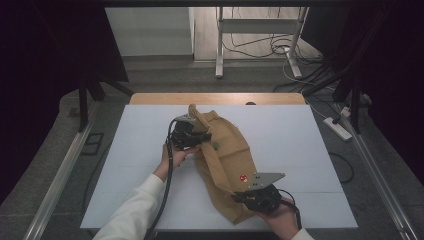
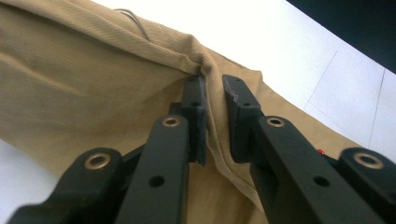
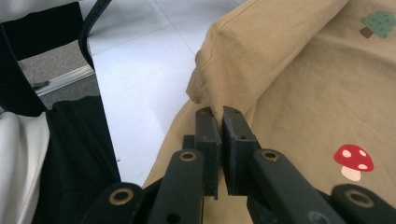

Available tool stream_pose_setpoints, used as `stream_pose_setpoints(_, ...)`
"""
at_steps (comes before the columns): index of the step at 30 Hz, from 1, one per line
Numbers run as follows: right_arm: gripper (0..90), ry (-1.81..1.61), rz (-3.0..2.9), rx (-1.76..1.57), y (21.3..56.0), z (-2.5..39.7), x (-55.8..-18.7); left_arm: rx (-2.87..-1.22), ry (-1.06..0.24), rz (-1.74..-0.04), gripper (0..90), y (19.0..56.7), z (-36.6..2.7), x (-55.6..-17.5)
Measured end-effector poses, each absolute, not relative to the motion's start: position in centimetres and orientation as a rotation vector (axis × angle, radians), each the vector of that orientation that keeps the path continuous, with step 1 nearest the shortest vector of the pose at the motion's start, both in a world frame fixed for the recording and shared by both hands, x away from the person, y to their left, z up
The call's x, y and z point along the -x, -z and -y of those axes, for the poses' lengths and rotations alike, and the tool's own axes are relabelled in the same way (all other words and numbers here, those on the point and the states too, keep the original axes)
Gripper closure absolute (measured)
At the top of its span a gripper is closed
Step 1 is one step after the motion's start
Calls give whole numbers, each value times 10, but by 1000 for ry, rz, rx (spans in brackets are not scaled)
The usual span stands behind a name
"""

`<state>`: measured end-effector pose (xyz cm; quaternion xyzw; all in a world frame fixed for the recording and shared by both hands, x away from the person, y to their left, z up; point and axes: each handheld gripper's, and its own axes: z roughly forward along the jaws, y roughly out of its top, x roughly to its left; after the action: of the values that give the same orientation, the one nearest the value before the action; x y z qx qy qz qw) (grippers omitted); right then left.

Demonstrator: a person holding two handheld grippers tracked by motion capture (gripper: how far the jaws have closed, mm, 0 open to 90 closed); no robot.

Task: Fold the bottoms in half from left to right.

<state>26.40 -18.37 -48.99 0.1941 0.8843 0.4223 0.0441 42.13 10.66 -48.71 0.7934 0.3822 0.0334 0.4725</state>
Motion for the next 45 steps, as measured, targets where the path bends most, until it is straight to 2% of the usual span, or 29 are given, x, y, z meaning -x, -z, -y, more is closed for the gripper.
stream_pose_setpoints(45, 855, -1280, -2696, -605, 490, 186, -266, -1950, -78, -923, 795, 488, -95, -427)
